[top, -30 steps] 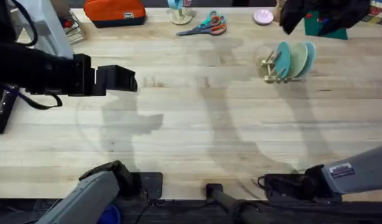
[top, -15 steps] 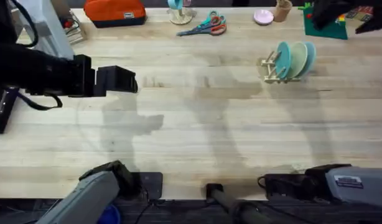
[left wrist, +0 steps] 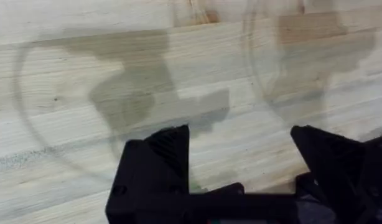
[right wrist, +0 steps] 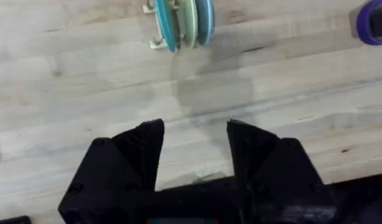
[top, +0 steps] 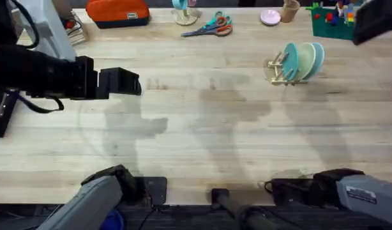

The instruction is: Pick up the plates from the table one by one and place each into a slot on the dish rack.

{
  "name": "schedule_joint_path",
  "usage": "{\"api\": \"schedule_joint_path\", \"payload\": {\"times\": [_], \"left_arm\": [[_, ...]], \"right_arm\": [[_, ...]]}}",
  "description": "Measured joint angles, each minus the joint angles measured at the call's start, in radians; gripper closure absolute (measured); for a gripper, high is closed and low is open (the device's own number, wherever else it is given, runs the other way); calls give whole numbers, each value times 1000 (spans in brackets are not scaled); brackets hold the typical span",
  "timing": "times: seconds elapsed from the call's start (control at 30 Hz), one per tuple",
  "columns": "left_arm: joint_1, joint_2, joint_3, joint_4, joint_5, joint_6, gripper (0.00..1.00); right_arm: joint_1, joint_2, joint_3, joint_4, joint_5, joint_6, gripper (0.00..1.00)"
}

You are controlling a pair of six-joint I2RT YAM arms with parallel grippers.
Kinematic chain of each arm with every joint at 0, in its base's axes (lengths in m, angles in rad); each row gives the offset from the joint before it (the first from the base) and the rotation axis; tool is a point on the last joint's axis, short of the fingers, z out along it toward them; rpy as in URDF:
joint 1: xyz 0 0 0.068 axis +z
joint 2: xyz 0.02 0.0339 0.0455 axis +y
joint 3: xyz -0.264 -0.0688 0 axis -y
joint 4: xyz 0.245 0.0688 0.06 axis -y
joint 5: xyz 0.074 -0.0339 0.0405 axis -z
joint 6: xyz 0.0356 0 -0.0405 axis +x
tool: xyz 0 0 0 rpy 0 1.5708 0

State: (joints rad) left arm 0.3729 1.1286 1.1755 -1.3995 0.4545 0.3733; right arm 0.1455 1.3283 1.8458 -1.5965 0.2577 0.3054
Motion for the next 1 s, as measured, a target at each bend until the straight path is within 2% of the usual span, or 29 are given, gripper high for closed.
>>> {"api": "schedule_joint_path", "payload": {"times": [0.37, 0.5, 1.0], "left_arm": [[0, 0, 0, 0, 0, 0, 6], [0, 0, 0, 0, 0, 0, 6], [0, 0, 0, 0, 0, 0, 6]], "right_arm": [[0, -123, 1, -20, -2, 0, 362], [0, -171, 1, -20, -37, -18, 346], [0, -364, 2, -21, -124, -56, 202]]}}
